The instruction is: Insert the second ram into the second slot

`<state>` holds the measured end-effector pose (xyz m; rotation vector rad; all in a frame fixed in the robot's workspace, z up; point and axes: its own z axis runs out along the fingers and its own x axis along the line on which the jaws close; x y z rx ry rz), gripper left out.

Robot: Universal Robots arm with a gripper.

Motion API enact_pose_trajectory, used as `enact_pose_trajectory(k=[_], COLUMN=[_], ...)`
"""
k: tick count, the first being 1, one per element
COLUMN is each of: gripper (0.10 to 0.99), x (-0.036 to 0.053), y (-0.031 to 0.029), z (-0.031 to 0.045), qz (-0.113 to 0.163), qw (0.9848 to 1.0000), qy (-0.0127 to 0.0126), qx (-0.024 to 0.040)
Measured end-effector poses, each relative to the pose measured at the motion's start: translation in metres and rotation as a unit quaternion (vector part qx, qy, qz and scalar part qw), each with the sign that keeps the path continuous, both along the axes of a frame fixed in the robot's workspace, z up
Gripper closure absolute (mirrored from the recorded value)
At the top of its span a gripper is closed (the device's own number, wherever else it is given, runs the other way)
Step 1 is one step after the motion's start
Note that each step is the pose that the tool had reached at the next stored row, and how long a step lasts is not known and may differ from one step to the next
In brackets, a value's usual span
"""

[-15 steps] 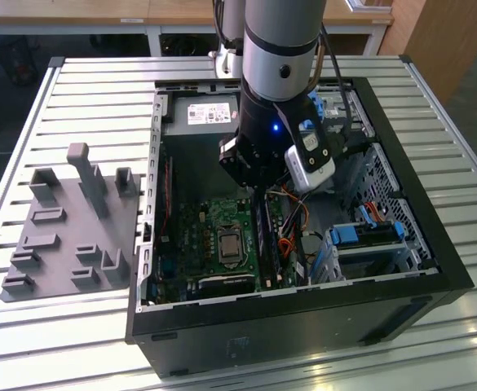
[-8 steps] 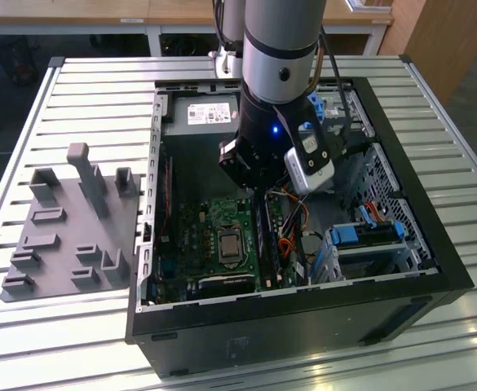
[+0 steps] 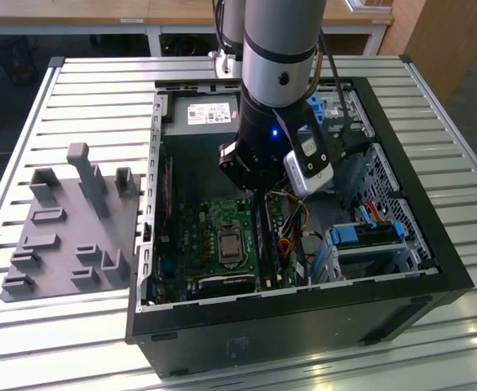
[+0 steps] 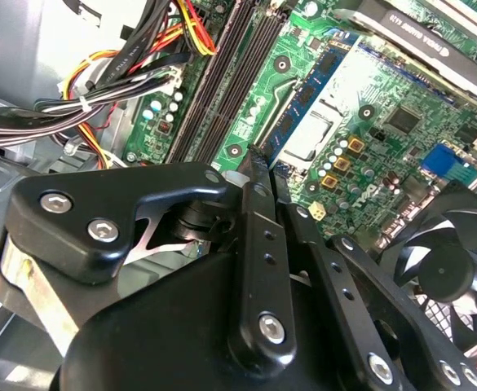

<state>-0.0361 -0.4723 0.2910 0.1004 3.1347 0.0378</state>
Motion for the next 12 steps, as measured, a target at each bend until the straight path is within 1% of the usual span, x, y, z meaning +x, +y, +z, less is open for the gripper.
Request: enact_pose_trajectory(k=[12], gripper=[0.949], x=[0.0000], y=[0.0000], z=[-0.0035], qz=[0.000], qw=[1.0000], qy=[0.0001], qx=[0.0000])
